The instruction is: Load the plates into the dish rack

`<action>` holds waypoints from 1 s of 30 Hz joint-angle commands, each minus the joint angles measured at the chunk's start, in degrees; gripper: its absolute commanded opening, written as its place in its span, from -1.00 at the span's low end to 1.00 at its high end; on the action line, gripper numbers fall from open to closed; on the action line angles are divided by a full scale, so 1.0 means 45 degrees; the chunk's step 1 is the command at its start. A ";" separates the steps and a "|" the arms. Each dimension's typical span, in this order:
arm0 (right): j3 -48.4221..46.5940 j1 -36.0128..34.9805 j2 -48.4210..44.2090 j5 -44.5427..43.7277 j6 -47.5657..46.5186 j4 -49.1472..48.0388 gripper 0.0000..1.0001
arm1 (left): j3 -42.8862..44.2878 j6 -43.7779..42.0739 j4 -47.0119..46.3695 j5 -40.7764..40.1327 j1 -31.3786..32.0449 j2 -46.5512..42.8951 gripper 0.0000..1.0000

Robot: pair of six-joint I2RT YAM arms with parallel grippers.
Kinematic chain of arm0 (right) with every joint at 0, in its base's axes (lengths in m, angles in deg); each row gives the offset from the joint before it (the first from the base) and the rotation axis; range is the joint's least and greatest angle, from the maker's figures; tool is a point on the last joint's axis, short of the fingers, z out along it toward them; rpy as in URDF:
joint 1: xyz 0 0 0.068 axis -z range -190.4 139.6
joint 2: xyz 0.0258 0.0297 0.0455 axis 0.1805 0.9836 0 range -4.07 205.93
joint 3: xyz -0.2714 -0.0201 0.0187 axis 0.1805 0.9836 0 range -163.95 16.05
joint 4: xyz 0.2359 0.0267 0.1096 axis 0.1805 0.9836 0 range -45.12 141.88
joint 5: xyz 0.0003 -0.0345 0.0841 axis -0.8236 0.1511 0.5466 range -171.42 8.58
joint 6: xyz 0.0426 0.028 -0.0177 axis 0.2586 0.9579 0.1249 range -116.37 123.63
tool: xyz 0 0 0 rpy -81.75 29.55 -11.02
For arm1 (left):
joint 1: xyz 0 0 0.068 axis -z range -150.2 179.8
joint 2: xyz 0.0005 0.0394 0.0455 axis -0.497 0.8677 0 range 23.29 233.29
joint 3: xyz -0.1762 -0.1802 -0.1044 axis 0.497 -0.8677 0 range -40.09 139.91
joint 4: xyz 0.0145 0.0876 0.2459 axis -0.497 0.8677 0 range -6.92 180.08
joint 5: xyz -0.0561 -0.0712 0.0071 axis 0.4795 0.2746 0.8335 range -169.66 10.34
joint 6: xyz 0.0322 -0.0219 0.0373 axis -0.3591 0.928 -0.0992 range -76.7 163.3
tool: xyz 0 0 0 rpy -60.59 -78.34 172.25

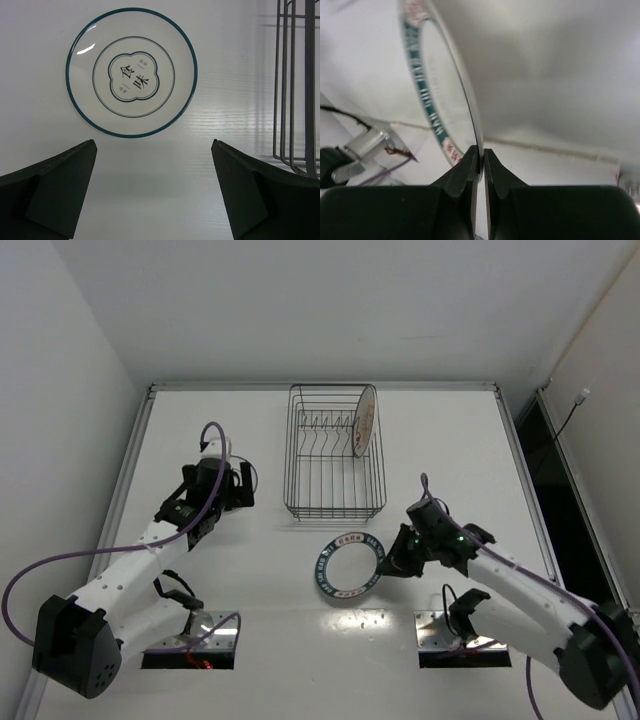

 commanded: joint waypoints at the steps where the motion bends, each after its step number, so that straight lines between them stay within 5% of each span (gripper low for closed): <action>1: -0.2850 -0.0912 -0.1844 -0.1739 -0.0057 0.3057 -1.00 | 0.0048 -0.0154 0.0036 -0.0499 0.0101 -0.0164 0.99; 5: -0.6918 -0.1733 -0.1908 -0.4513 -0.1754 0.5073 -1.00 | 0.0048 -0.0154 0.0038 -0.0365 0.0218 0.0069 0.99; 9: -1.1838 -0.1850 0.0821 -0.6952 -0.3960 0.5794 -1.00 | 0.0165 -0.0154 0.0038 -0.0364 0.0218 0.0188 0.99; 15: -1.9512 -0.1969 0.7052 -1.3389 -0.8036 0.5759 -1.00 | 0.0302 -0.0154 0.0290 -0.0753 0.0218 0.0305 0.99; 21: -2.1574 -0.1832 1.0533 -1.6173 -1.0875 0.3537 -1.00 | 0.0419 -0.0154 0.0526 -0.1397 0.0452 0.0558 0.99; 30: -2.1752 -0.1579 1.3289 -1.7135 -1.1191 0.2654 -1.00 | 0.0556 0.0237 0.0780 -0.2277 0.0570 0.1028 0.99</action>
